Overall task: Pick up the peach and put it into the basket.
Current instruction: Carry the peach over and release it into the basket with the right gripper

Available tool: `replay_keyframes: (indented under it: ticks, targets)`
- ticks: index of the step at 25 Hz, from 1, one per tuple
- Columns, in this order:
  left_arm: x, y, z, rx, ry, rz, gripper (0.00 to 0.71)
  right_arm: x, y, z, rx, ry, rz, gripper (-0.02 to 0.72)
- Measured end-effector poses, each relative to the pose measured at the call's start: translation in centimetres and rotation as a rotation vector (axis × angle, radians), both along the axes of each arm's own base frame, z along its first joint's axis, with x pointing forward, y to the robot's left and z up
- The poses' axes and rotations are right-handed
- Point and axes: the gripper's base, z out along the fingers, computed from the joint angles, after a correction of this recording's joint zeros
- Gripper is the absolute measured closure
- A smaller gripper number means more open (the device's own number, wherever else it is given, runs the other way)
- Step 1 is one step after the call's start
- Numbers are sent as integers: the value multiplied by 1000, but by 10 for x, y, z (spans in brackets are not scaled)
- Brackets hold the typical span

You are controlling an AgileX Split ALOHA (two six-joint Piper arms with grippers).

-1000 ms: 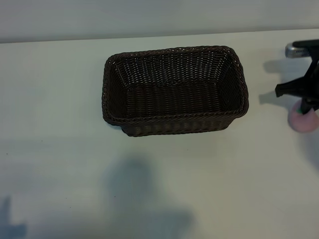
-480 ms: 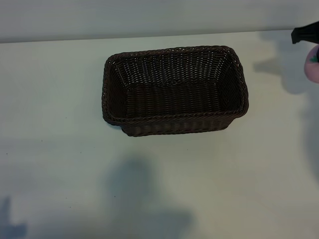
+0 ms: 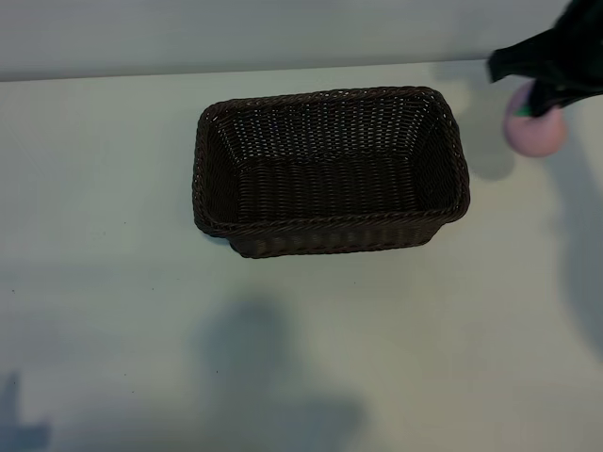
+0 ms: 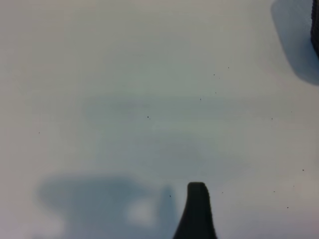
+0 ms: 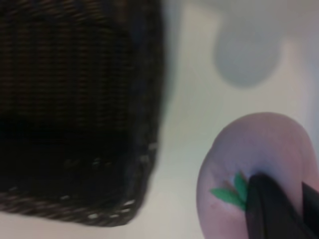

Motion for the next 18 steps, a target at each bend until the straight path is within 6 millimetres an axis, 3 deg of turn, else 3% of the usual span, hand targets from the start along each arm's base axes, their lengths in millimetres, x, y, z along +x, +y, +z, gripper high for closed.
replay_keyframes:
  ticks: [9,18]
  targets:
    - [0,0,0,0,0,0,114,1,72,7,26,-53,160,656]
    - [0,0,0,0,0,0,114,22,125,-49,7,4,254,656]
